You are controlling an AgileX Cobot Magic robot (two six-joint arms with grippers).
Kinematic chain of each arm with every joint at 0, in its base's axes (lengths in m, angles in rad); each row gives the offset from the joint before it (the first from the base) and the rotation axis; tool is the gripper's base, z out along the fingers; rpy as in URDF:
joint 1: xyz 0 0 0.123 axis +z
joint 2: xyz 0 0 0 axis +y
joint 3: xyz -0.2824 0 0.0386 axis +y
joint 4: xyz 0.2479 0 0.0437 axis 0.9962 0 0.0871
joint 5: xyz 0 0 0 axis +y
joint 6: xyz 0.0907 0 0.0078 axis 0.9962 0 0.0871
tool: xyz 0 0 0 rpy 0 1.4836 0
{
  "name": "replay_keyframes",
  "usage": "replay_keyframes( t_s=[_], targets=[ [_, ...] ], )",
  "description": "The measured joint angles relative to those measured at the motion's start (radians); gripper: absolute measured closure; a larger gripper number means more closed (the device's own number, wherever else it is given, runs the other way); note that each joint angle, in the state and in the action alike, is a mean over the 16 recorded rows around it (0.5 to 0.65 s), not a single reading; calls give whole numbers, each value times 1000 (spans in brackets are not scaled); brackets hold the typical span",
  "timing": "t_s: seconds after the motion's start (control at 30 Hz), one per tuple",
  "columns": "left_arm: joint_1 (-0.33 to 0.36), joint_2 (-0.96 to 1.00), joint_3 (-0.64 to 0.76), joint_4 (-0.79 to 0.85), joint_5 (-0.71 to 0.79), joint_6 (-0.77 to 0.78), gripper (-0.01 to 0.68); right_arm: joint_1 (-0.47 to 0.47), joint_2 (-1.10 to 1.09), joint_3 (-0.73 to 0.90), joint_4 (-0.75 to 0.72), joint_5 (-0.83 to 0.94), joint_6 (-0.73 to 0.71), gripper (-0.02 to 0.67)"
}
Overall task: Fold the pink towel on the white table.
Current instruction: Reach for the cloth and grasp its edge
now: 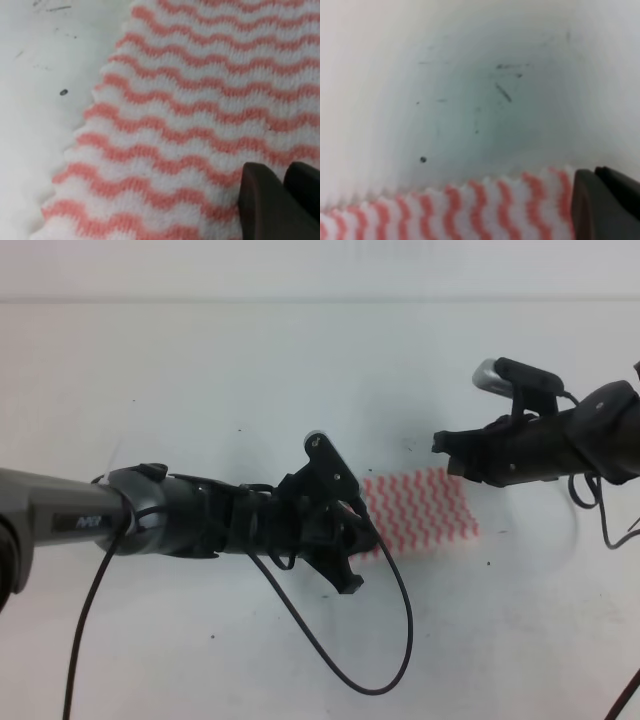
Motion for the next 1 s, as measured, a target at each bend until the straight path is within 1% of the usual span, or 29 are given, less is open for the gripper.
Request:
replay_keyframes(
  t_s=[0.17, 0.47, 0.7, 1.0],
  targets=[
    [0, 1, 0, 1, -1, 0, 586, -9, -5, -5, 0, -5, -3, 666],
    [0, 2, 0, 2, -3, 0, 586, 7, 2, -63, 33, 59, -28, 666],
    [0, 3, 0, 3, -4, 1, 586, 24, 44, -118, 41, 103, -35, 667],
    [0, 2, 0, 2, -4, 1, 586, 13, 107, -137, 19, 108, -10, 667]
  ],
)
